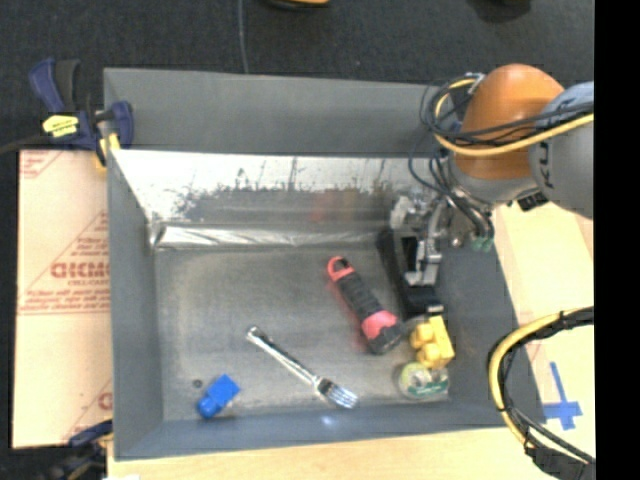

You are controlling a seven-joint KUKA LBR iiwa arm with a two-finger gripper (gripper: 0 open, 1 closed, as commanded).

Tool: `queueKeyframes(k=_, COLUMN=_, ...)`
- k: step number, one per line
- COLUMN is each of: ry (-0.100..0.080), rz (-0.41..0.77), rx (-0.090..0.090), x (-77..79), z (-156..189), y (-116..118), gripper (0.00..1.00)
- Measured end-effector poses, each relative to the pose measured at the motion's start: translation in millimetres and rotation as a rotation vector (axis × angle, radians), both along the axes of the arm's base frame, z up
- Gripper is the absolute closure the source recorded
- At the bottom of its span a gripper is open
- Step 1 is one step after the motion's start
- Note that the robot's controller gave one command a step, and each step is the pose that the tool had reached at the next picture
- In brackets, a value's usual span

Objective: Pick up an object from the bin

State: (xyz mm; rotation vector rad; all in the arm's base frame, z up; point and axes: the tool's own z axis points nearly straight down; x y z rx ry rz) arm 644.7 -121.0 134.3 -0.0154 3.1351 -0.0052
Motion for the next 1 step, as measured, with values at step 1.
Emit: queueKeyframes(k=1, ry=-0.010, rz=-0.040, rx=0.002, x=9.6, z=-11.9, y=-6.6, gripper=0.00)
